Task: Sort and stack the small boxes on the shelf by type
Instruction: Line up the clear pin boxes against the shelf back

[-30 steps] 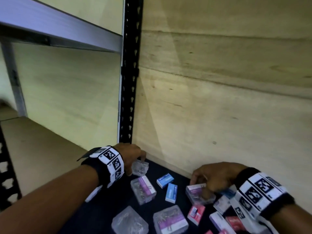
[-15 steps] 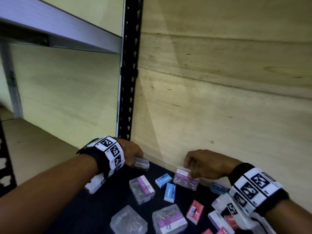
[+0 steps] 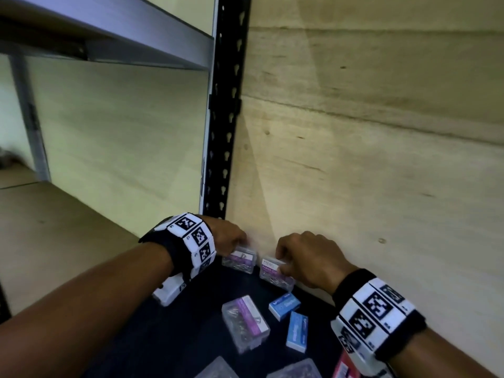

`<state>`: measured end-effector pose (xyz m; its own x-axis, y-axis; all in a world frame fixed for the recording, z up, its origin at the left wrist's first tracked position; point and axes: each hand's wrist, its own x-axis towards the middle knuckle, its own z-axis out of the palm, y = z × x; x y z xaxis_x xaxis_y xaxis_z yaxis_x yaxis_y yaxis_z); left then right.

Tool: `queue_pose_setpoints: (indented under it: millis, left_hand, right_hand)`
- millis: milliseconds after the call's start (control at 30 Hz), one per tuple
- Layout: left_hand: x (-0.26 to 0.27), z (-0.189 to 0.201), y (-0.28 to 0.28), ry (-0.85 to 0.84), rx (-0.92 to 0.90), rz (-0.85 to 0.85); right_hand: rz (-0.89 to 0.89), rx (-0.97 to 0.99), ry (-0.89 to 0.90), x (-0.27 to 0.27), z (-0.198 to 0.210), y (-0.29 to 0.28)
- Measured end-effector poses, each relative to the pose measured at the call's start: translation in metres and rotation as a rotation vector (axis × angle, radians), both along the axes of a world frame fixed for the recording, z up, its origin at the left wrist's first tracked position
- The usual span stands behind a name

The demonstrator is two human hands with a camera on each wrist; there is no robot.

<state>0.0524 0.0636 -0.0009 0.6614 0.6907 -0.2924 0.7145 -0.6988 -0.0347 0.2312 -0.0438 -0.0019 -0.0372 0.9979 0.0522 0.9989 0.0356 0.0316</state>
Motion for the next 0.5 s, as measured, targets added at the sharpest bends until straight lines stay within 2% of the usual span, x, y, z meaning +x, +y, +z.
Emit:
queue_pose_setpoints:
  millis: [300,500]
  left_hand:
    - [-0.007,-0.003,0.012,-0.102,-0.010,-0.013]
    - [-0.012,-0.003,0.011,-0.188,0.027,0.050]
  right_hand:
    - [-0.002,-0.005,0.143,-0.004,-0.012,0.007]
    - [0.012,0.016,0.110,-0.005,-0.012,0.006]
